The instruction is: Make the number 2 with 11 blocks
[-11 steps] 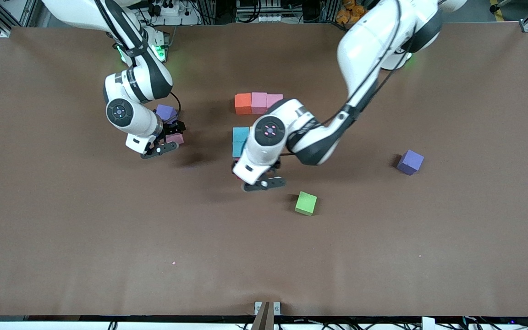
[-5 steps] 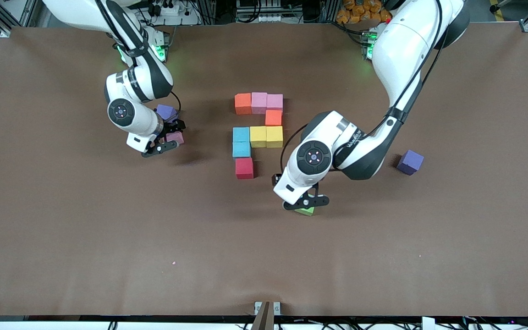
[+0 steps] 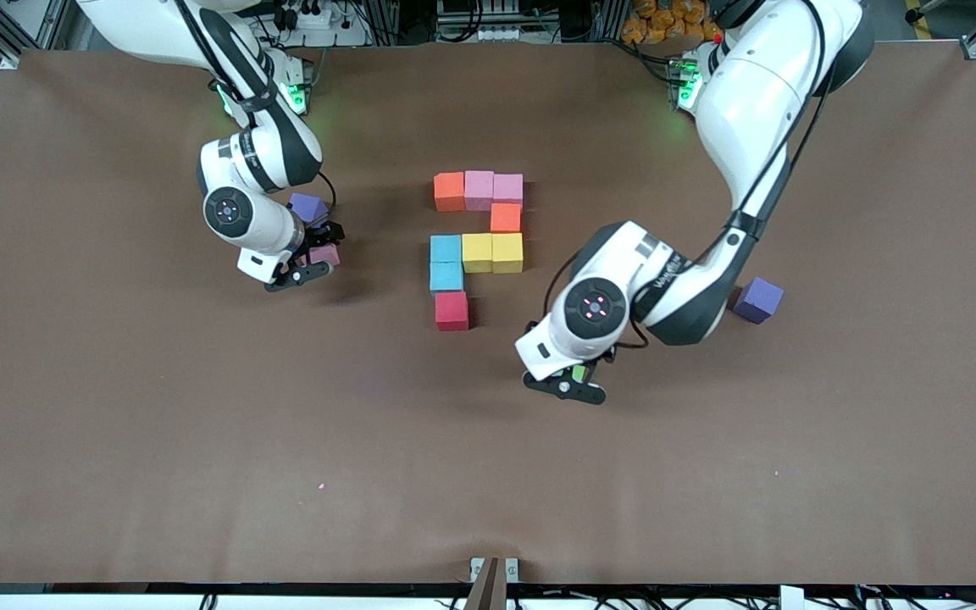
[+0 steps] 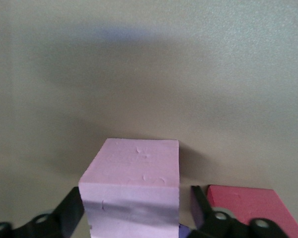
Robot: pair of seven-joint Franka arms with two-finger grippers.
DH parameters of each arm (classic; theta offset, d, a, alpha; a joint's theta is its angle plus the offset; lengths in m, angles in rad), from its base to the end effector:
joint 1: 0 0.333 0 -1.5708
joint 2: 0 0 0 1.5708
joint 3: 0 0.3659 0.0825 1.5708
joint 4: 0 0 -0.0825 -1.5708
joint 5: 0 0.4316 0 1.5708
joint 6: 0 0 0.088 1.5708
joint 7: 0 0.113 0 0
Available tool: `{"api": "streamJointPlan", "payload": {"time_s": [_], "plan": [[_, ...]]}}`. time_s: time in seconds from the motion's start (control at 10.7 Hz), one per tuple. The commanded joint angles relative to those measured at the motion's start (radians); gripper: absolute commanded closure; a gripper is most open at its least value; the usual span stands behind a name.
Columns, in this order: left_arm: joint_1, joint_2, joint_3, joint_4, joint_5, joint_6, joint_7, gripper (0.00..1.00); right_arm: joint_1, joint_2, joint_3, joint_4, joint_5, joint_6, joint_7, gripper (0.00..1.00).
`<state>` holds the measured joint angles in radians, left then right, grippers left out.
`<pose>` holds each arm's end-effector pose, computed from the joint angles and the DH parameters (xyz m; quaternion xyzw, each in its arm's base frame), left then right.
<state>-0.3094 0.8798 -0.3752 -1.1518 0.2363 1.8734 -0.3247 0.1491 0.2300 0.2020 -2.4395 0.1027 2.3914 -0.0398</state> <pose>0.7086 -0.4321 0.2870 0.9843 -0.1646 -0.0628 0.0062 0.4563 0.1726 0.1932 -0.9775 -0.1513 0.1435 0.0307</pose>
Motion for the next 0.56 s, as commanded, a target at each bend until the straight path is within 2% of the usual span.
{"api": "streamJointPlan", "payload": {"time_s": [0.0, 0.09, 0.47], "plan": [[0.013, 0.013, -0.008, -0.051, 0.020, 0.087, 0.052, 0.00, -0.003, -0.003, 0.002, -0.006, 0.012, 0.011, 0.003, 0.71], [0.013, 0.025, -0.008, -0.052, 0.015, 0.116, 0.049, 0.00, -0.005, -0.009, 0.002, -0.006, 0.012, 0.011, 0.000, 0.82], [0.013, 0.039, -0.007, -0.052, 0.008, 0.138, 0.035, 0.00, 0.032, -0.055, 0.005, 0.025, 0.011, -0.006, -0.076, 0.84]]}}
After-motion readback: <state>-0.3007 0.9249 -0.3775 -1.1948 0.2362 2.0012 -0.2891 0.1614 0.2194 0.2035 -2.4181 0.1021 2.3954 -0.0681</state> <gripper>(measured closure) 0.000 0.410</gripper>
